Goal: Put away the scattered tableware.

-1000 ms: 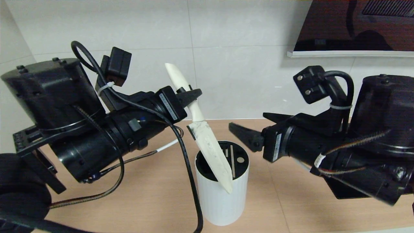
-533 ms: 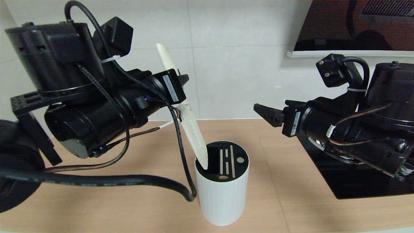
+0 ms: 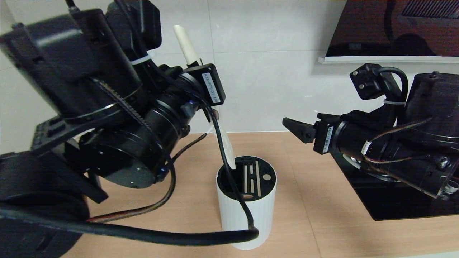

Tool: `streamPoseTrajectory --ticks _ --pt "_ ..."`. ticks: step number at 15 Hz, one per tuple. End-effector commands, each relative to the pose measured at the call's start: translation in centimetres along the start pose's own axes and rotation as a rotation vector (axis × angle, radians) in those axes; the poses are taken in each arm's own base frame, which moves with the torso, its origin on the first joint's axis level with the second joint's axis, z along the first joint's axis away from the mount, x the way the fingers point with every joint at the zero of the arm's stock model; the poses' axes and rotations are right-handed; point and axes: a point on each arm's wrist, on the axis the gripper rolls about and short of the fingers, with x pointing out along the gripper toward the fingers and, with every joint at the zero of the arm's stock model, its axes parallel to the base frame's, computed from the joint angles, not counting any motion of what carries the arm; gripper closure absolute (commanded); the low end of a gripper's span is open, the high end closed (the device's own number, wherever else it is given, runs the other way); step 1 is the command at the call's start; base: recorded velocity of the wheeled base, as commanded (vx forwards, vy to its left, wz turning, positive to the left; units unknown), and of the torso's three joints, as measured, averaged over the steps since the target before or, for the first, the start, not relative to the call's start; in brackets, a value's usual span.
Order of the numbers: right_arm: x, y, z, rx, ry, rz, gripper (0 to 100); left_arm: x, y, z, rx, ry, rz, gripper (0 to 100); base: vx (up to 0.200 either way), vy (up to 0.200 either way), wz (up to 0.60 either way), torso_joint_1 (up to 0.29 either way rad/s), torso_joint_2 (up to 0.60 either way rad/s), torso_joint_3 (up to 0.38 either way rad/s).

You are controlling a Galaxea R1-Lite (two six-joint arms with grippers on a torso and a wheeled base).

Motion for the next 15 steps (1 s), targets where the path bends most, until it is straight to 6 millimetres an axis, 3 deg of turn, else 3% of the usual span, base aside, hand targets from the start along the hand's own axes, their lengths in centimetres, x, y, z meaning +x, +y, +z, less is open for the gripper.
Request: streamPoseTrajectory --ticks 1,9,15 --pt "0.1 0.0 -0.1 0.0 0.002 -0.002 0 0.7 -0.7 -3.2 0.071 0.029 -0.001 100 0.0 0.0 0.0 0.0 0.0 0.0" --pt "0.1 0.0 -0.2 -0.001 0.005 -0.001 0 0.9 -0.8 -4.4 0.109 0.007 -0.002 100 0.0 0.0 0.0 0.0 0.0 0.0" --pt "0.3 0.0 -0.6 -0.005 0.019 -0.002 0 1.0 -1.5 -7.0 0.134 0.064 -0.015 100 0.0 0.0 0.0 0.0 0.0 0.0"
